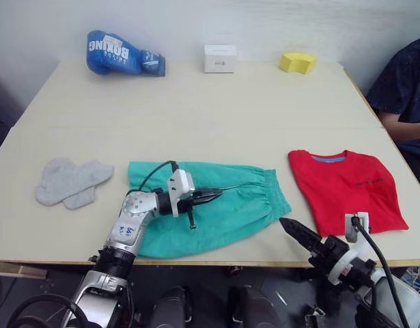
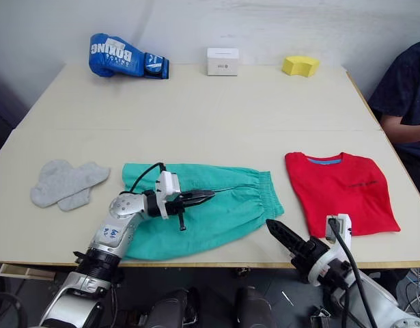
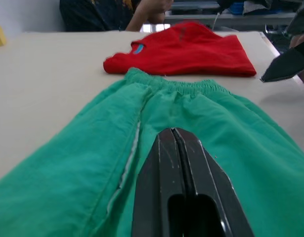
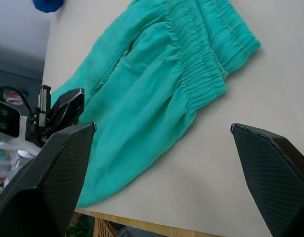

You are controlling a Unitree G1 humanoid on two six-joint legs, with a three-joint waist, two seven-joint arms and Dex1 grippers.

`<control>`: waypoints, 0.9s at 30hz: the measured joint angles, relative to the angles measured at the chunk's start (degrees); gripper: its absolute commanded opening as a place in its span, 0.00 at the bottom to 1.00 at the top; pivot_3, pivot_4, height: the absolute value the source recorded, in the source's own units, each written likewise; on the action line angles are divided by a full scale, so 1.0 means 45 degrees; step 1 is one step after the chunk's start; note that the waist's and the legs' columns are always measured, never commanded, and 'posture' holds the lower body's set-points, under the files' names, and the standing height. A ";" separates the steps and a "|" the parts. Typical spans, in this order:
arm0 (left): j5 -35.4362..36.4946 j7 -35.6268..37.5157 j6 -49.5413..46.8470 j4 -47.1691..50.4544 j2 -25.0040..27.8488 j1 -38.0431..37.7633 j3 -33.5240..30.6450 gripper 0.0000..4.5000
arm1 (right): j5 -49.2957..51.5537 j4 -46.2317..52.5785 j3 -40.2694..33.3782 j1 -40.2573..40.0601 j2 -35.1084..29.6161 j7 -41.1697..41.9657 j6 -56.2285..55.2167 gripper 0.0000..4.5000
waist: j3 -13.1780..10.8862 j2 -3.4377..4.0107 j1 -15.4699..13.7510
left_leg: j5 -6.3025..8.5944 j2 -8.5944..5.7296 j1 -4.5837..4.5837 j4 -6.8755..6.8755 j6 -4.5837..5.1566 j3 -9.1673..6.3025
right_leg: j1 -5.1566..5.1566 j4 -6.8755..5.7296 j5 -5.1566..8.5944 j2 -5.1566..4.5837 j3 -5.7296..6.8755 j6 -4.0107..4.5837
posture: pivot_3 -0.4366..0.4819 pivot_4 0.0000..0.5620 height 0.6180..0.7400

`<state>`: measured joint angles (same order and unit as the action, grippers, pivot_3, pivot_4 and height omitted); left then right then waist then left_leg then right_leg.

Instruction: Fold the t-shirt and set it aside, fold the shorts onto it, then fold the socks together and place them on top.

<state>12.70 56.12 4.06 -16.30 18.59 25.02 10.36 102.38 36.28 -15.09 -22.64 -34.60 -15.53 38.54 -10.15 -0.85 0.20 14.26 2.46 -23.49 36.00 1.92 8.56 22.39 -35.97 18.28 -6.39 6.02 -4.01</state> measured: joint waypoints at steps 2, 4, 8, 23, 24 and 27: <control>-0.0473 0.0057 0.0239 -0.0679 0.0040 0.0065 0.0243 0.00 | 0.0031 -0.0410 0.0659 0.0424 0.0350 -0.0746 -0.0141 0.99 | -0.0001 -0.0001 -0.0030 | 0.0000 0.0000 -0.0017 -0.0001 -0.0001 -0.0001 | 0.0012 0.0005 0.0000 0.0000 0.0002 0.0000 | 0.48 0.27 1.00; -0.0666 0.0077 0.0573 -0.1053 0.0039 0.0220 0.0303 0.00 | 0.0010 -0.0543 0.0929 0.0782 0.0513 -0.1163 -0.0235 0.99 | 0.0007 -0.0009 -0.0023 | 0.0001 0.0004 -0.0019 -0.0001 0.0000 -0.0001 | 0.0003 0.0021 -0.0004 -0.0001 -0.0002 -0.0006 | 0.48 0.27 1.00; -0.0823 0.0051 0.0943 -0.1454 0.0035 0.0360 0.0243 0.00 | 0.0075 -0.0928 0.1339 0.1454 0.1103 -0.1666 -0.0436 0.99 | 0.0046 -0.0063 0.0018 | 0.0004 0.0019 -0.0002 -0.0001 0.0001 -0.0001 | -0.0012 0.0029 -0.0012 0.0000 -0.0005 -0.0004 | 0.48 0.27 1.00; -0.0875 0.0554 0.1048 -0.1584 0.0258 0.0366 -0.0051 0.00 | 0.0138 -0.4371 0.2366 0.5509 0.4360 -0.2206 -0.0449 0.99 | 0.0075 -0.0080 0.0508 | -0.0014 0.0075 0.0050 -0.0075 -0.0031 -0.0001 | -0.0036 0.0078 -0.0026 0.0055 -0.0011 0.0054 | 0.48 0.27 1.00; -0.0876 0.0596 0.1047 -0.1590 0.0280 0.0367 -0.0061 0.00 | -0.0062 -0.4704 0.2381 0.5809 0.4638 -0.2088 -0.0434 0.99 | 0.0076 -0.0079 0.0551 | -0.0018 0.0076 0.0052 -0.0077 -0.0036 -0.0001 | -0.0034 0.0072 -0.0026 0.0058 -0.0011 0.0054 | 0.48 0.27 1.00; -0.0872 0.0618 0.1019 -0.1591 0.0271 0.0371 -0.0071 0.00 | -0.1325 -0.5378 0.2548 0.6524 0.5251 -0.1546 -0.0528 0.86 | 0.0079 -0.0073 0.0616 | -0.0021 0.0076 0.0049 -0.0079 -0.0041 -0.0001 | -0.0025 0.0065 -0.0025 0.0059 -0.0012 0.0056 | 0.48 0.27 1.00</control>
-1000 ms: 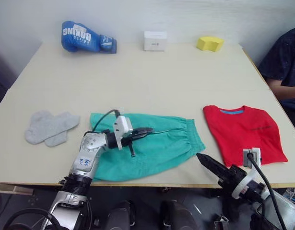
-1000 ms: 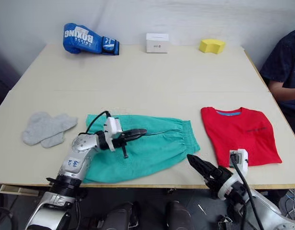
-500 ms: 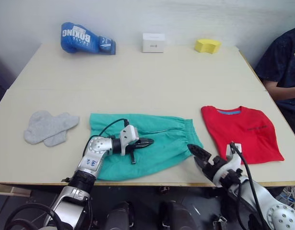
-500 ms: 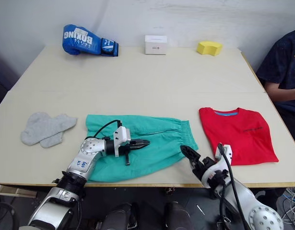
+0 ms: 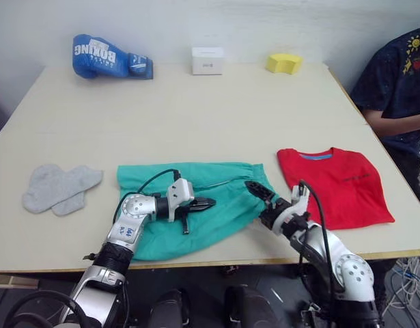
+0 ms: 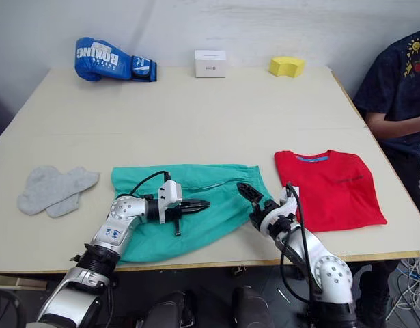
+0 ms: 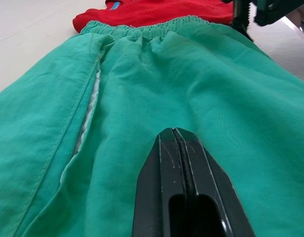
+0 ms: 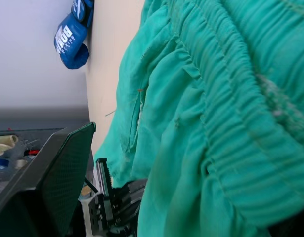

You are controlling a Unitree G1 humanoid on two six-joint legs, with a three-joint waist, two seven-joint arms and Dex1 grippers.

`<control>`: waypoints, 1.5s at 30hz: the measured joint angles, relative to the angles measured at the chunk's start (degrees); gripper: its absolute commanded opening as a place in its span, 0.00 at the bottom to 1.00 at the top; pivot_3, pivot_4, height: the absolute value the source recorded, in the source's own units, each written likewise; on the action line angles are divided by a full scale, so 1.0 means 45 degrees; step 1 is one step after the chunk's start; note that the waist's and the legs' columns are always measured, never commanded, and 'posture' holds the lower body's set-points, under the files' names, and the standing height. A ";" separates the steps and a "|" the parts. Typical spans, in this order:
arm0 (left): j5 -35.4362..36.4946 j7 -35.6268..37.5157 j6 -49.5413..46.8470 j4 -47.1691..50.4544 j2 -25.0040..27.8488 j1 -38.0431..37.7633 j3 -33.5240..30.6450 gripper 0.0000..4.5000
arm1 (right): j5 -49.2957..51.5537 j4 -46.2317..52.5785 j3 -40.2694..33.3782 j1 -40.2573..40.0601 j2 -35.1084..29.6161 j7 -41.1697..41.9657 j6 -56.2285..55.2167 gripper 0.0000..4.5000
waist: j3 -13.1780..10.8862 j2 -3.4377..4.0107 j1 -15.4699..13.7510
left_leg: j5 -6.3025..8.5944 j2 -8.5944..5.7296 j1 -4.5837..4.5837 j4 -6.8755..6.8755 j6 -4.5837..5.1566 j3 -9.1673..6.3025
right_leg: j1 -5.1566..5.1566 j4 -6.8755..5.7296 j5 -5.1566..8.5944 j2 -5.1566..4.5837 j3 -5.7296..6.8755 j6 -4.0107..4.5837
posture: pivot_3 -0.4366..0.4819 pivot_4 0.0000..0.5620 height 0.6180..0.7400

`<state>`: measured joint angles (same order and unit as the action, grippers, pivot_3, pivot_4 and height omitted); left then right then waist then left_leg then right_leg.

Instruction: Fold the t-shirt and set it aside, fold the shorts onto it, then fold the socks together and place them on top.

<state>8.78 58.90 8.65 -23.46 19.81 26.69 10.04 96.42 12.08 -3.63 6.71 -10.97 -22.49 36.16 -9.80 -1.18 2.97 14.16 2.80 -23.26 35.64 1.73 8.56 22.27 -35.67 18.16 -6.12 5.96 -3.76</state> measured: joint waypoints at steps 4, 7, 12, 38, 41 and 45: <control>0.0004 -0.0014 -0.0139 0.0070 -0.0052 -0.0002 0.0006 0.00 | -0.2616 -0.0316 0.0329 0.0298 0.0406 0.0964 -0.0468 0.54 | 0.0009 0.0015 -0.0045 | -0.0001 -0.0008 -0.0010 -0.0001 -0.0006 0.0001 | 0.0013 -0.0014 -0.0001 -0.0004 -0.0001 -0.0002 | 0.48 0.27 1.00; 0.0113 -0.0259 -0.0854 0.0460 -0.0115 -0.0033 -0.0053 0.00 | -0.4014 0.0008 0.0340 -0.0054 0.0613 0.1736 -0.0887 0.27 | 0.0008 0.0016 -0.0147 | 0.0000 -0.0009 -0.0025 -0.0004 -0.0008 0.0001 | 0.0025 -0.0012 -0.0002 -0.0006 -0.0001 -0.0003 | 0.48 0.27 1.00; 0.0589 -0.0789 -0.2555 0.2209 -0.0144 -0.0160 -0.0333 0.00 | -0.5794 0.0647 -0.0142 -0.0290 0.0755 0.2382 -0.1960 0.01 | -0.0003 0.0021 -0.0415 | -0.0004 -0.0046 -0.0048 0.0003 0.0001 0.0001 | 0.0028 0.0003 -0.0020 -0.0049 0.0004 -0.0035 | 0.48 0.27 1.00; -0.0180 -0.3202 -0.4167 0.3142 -0.0149 -0.0796 -0.0570 0.00 | -1.5186 0.2427 0.5416 0.2807 -0.1893 0.4849 0.1034 0.01 | -0.0073 0.0106 -0.0378 | -0.0160 -0.0064 -0.0228 0.0019 -0.0005 0.0025 | 0.0228 -0.0061 -0.0046 -0.0047 0.0023 -0.0039 | 0.48 0.27 1.00; -0.0166 -0.3359 -0.4290 0.3375 -0.0097 -0.1016 -0.0702 0.00 | -1.5516 0.1832 0.5544 0.2831 -0.1005 0.5190 0.1166 0.06 | -0.0073 0.0105 -0.0329 | -0.0156 -0.0062 -0.0227 0.0030 0.0004 0.0025 | 0.0225 -0.0069 -0.0046 -0.0047 0.0023 -0.0039 | 0.48 0.27 1.00; 0.0129 -0.3365 -0.4561 0.4191 0.0181 -0.1762 -0.1022 0.00 | -1.5505 0.1409 0.5245 0.3098 -0.0720 0.6439 0.1171 0.31 | -0.0073 0.0104 -0.0250 | -0.0128 -0.0050 -0.0222 0.0022 0.0051 0.0024 | 0.0234 -0.0077 -0.0050 -0.0044 0.0021 -0.0038 | 0.48 0.27 1.00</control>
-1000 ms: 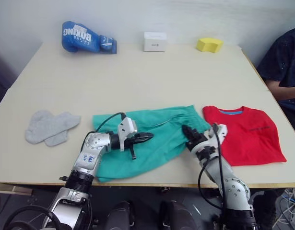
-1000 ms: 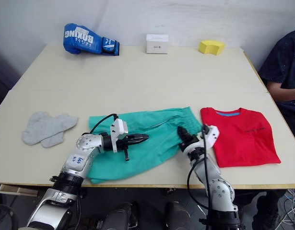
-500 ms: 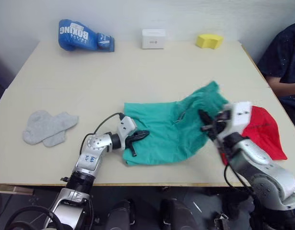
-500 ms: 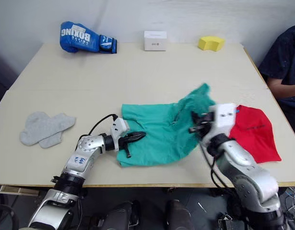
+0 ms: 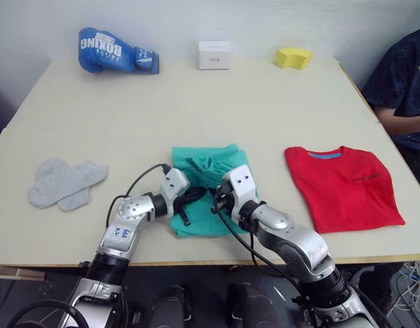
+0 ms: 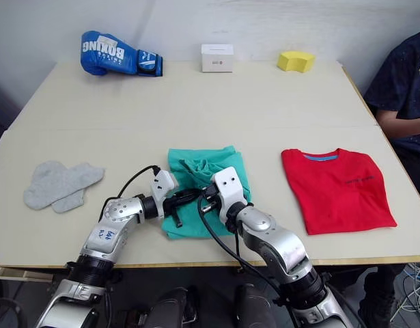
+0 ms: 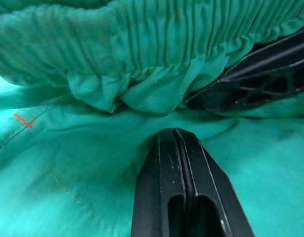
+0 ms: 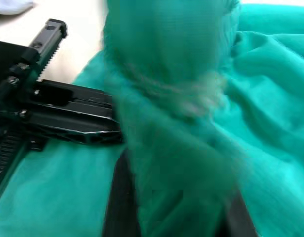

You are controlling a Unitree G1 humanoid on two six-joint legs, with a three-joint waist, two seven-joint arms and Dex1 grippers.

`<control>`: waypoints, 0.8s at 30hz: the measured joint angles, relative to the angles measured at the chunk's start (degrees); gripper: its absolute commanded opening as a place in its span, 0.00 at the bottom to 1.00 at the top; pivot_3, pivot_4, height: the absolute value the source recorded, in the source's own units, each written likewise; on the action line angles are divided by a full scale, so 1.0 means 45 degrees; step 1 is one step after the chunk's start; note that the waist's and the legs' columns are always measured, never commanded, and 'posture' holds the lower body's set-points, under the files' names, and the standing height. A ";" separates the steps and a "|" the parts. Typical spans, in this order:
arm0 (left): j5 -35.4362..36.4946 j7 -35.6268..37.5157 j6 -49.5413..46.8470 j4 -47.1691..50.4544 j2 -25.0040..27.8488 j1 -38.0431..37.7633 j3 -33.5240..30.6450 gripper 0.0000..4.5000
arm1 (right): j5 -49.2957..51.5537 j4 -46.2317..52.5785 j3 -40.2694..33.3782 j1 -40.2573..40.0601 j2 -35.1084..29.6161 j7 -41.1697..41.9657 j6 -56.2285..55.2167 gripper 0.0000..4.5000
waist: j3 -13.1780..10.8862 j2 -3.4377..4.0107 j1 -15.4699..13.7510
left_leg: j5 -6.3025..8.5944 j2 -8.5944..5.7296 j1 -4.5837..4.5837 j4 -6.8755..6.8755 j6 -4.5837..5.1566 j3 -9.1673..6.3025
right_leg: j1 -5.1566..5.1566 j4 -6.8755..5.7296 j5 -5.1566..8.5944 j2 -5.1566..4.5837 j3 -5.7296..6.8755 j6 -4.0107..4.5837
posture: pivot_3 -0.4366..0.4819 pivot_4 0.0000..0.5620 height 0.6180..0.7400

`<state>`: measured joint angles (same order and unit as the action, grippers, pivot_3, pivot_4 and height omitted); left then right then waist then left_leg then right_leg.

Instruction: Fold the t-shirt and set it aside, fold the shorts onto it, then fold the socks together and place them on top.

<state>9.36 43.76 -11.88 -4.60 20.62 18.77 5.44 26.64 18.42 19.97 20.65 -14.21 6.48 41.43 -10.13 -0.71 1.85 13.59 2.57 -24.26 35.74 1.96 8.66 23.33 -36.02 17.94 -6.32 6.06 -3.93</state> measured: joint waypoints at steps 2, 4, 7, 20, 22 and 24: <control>0.0540 0.0436 -0.0410 0.0793 0.0425 -0.0721 -0.0155 0.00 | 0.0369 -0.0008 -0.0408 0.0160 0.0005 0.0680 0.0158 0.46 | -0.0001 -0.0001 0.0011 | -0.0006 0.0005 0.0000 -0.0022 -0.0017 -0.0001 | 0.0009 -0.0001 0.0005 0.0003 -0.0001 0.0009 | 0.48 0.27 1.00; 0.1363 0.0994 -0.1183 0.2065 0.1075 -0.1583 -0.0400 0.00 | 0.2046 0.0029 -0.1696 0.0229 0.0308 0.1330 0.1224 0.64 | -0.0006 -0.0008 -0.0013 | -0.0021 0.0009 -0.0002 -0.0032 -0.0049 -0.0012 | 0.0015 -0.0006 0.0017 0.0006 0.0004 0.0031 | 0.48 0.27 1.00; 0.2162 0.0973 -0.2266 0.3453 0.1672 -0.1973 -0.1178 0.00 | 0.4428 0.0159 -0.3056 0.0358 0.0183 0.2291 0.2790 0.84 | -0.0011 -0.0015 -0.0068 | -0.0015 0.0010 -0.0005 -0.0030 -0.0027 -0.0033 | 0.0009 -0.0005 0.0015 0.0005 0.0013 0.0041 | 0.48 0.27 1.00; 0.4030 0.2863 -0.3830 0.3046 0.3699 0.0617 -0.2298 0.00 | 0.5023 -0.2776 -0.4981 0.2485 -0.3183 0.7785 0.0518 0.44 | -0.0042 -0.0014 -0.0127 | 0.0006 -0.0018 -0.0007 -0.0032 -0.0059 -0.0001 | 0.0008 0.0038 -0.0029 -0.0001 0.0011 0.0053 | 0.48 0.27 1.00; 0.3542 0.2445 -0.3388 0.2357 0.2619 0.1175 -0.1426 0.00 | 0.2999 -0.4531 -0.4090 0.3159 -0.3051 0.8709 -0.1820 0.29 | -0.0042 -0.0015 -0.0096 | -0.0059 -0.0023 -0.0008 -0.0033 -0.0055 0.0025 | 0.0011 0.0032 -0.0030 0.0006 0.0002 0.0047 | 0.48 0.27 1.00; 0.3061 0.1896 -0.3087 0.1660 0.1741 0.1440 -0.0806 0.00 | 0.1265 -0.6310 -0.3101 0.3753 -0.2641 0.9629 -0.3959 0.13 | -0.0049 -0.0027 -0.0030 | -0.0065 -0.0019 -0.0013 -0.0028 -0.0059 0.0062 | 0.0028 0.0028 -0.0028 0.0025 -0.0013 0.0039 | 0.48 0.27 1.00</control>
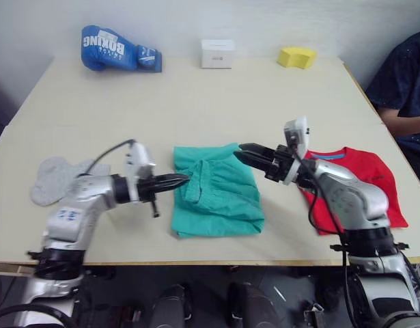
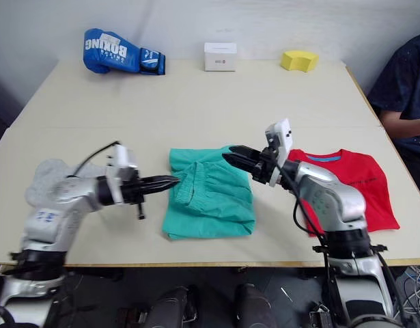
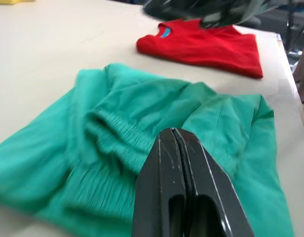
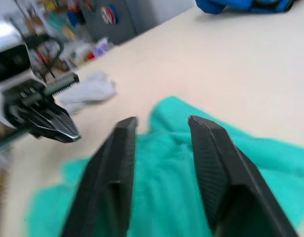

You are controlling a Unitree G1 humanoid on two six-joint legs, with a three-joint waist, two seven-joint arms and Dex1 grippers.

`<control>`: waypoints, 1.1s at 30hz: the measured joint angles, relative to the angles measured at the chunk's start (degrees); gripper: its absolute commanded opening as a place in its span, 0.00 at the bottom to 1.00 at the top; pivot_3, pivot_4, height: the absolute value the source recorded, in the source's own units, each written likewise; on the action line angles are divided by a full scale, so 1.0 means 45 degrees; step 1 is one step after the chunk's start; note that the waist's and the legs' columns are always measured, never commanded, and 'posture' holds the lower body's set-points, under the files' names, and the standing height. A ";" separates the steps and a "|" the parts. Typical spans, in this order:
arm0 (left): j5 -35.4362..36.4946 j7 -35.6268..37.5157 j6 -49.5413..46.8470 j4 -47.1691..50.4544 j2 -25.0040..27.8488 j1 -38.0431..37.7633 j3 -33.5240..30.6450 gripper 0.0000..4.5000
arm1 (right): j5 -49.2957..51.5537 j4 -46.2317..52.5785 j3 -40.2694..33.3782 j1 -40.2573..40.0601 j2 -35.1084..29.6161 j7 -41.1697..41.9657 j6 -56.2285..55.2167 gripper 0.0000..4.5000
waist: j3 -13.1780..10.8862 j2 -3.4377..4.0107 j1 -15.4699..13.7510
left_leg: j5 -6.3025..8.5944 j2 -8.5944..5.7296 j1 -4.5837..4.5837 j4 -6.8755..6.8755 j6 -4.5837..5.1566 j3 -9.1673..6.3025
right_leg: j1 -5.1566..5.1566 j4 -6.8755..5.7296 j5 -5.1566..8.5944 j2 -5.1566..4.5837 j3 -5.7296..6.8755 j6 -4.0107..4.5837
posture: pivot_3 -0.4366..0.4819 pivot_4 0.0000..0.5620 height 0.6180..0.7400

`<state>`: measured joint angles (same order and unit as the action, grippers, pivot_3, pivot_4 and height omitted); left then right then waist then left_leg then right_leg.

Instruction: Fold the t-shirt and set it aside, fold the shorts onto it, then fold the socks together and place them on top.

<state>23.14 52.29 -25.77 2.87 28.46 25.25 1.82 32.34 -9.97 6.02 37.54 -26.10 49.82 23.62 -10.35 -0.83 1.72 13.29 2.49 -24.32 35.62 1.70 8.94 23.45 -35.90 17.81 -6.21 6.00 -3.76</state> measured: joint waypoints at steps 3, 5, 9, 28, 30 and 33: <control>-0.0964 -0.0611 0.0233 -0.0800 -0.0387 0.0125 0.0922 0.00 | -0.2538 -0.2627 0.1840 0.0859 0.0166 0.1723 -0.2848 0.01 | -0.0004 -0.0004 0.0107 | -0.0008 0.0048 0.0007 0.0012 -0.0011 0.0089 | 0.0031 -0.0027 -0.0006 0.0077 0.0005 -0.0013 | 0.48 0.27 1.00; -0.1407 -0.1046 0.0261 -0.1209 -0.0494 0.0135 0.1073 0.00 | -0.3362 -0.3972 0.2328 0.1305 0.0609 0.2696 -0.4061 0.01 | -0.0010 -0.0011 0.0122 | -0.0012 0.0076 0.0008 0.0030 -0.0022 0.0093 | 0.0039 -0.0024 -0.0005 0.0098 -0.0002 -0.0012 | 0.48 0.27 1.00; -0.2048 -0.1294 -0.0085 -0.1056 -0.0342 -0.0067 0.1739 0.00 | -0.4244 -0.6852 0.2351 0.2596 0.1572 0.3524 -0.6047 0.01 | -0.0017 -0.0011 0.0116 | -0.0002 0.0088 0.0037 0.0095 -0.0028 0.0091 | 0.0020 -0.0070 -0.0006 0.0096 -0.0016 -0.0011 | 0.48 0.27 1.00; -0.1630 -0.1554 0.0151 -0.1419 -0.1059 0.0486 0.1054 0.00 | -0.3043 -0.5643 -0.0900 0.0806 0.0830 0.4331 -0.6464 0.01 | -0.0016 -0.0009 -0.0043 | 0.0021 0.0077 0.0027 0.0113 -0.0058 0.0003 | 0.0002 -0.0132 0.0015 0.0036 -0.0047 0.0030 | 0.48 0.27 1.00; -0.1651 -0.1665 0.0206 -0.1675 -0.1185 0.1019 0.0858 0.00 | -0.2837 -0.3385 -0.0749 -0.0671 0.0812 0.4166 -0.5552 0.01 | -0.0016 -0.0008 -0.0045 | 0.0020 0.0068 0.0029 0.0110 -0.0056 0.0004 | 0.0000 -0.0136 0.0015 0.0031 -0.0043 0.0030 | 0.48 0.27 1.00; -0.2096 -0.1882 0.0543 -0.2510 -0.1379 0.1390 0.1097 0.00 | -0.3246 -0.1640 -0.0193 -0.2340 0.0888 0.3580 -0.5236 0.01 | -0.0015 -0.0009 -0.0026 | 0.0022 0.0063 0.0041 0.0113 -0.0053 0.0007 | -0.0008 -0.0137 0.0015 0.0031 -0.0039 0.0029 | 0.48 0.27 1.00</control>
<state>13.70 43.82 -23.33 -8.43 22.26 31.50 6.75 17.73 -17.35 5.15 27.01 -22.10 65.92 0.06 -10.42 -0.87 1.60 13.39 2.77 -24.13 36.12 1.46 8.98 23.42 -36.51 17.88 -6.06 5.83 -3.63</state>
